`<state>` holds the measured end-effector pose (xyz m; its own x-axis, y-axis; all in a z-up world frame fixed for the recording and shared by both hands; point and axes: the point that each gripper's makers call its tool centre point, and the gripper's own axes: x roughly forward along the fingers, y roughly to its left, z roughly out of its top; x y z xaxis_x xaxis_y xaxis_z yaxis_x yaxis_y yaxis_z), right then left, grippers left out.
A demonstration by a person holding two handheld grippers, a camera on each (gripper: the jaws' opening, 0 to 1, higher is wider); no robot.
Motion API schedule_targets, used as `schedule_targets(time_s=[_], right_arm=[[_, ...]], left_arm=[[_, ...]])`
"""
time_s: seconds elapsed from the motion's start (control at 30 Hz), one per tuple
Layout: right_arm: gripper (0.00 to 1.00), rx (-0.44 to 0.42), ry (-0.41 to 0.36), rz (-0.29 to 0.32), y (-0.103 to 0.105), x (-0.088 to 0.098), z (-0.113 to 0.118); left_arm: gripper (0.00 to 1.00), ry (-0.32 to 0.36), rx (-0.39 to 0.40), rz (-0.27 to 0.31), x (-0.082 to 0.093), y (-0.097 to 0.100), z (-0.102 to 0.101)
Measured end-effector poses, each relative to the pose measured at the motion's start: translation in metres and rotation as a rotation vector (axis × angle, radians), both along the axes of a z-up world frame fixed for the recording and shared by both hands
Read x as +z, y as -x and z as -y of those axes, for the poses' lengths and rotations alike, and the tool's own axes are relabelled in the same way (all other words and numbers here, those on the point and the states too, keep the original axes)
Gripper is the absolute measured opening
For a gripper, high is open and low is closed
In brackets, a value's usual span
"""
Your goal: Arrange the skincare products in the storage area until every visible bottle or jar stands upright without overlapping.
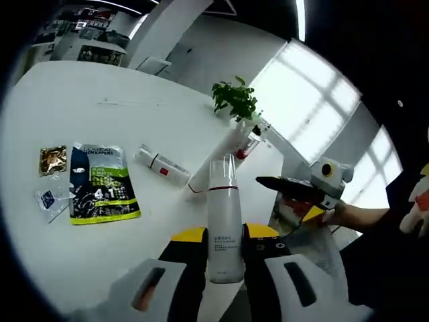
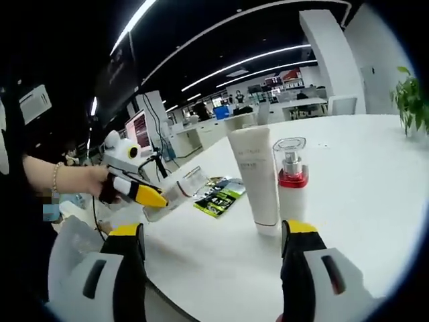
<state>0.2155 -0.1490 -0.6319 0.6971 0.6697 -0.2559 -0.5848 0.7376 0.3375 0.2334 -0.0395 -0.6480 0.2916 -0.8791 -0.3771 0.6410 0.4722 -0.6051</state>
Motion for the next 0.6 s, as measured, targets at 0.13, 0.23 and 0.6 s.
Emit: schedule_targets(time_s=[0.13, 0.23, 0.6], right_arm=[[0.68, 0.053, -0.145, -0.017, 0.009, 0.017, -0.017], [0.68, 0.076, -0.206, -0.02, 0.011, 0.028, -0.027], [0.51, 0.145, -0.474, -0.01, 0.013, 0.083, -0.048]], left_arm=[[0.23, 0.081, -0.006, 0.009, 0.018, 0.012, 0.009], [0.23, 0.15, -0.009, 0.006, 0.033, 0.021, 0.016], [0.23, 0.371, -0.064, -0.013, 0.079, 0.062, 0.042]])
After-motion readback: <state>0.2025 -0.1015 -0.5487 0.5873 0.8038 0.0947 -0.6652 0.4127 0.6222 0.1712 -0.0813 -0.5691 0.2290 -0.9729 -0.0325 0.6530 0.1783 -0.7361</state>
